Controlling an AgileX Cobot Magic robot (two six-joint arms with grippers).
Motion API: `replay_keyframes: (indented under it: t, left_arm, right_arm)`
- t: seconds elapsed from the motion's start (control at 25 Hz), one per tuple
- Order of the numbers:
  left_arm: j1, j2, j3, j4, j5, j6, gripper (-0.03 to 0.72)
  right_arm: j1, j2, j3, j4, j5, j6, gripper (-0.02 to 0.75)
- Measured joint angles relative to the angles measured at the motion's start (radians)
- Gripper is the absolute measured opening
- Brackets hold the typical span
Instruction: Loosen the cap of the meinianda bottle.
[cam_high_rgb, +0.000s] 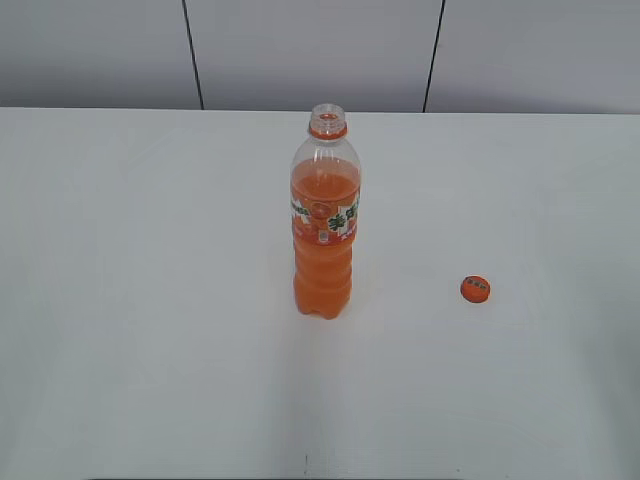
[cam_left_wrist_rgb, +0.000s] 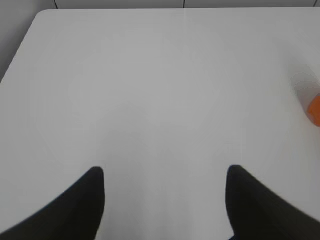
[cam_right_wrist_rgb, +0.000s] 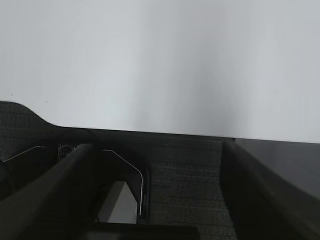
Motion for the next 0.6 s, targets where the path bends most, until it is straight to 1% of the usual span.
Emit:
replay_keyframes:
  t: [0.28,0.6]
  left_arm:
    - [0.0,-0.091,0.008,0.0,0.003,0.0,0.466]
    - [0.0,-0.095,0.009,-0.005,0.007,0.0,0.466]
  right_arm:
    - [0.0,-0.131,0.0,0.0,0.0,0.0,0.586]
    - [0.0,-0.307,0.0,0.001,0.0,0.0,0.586]
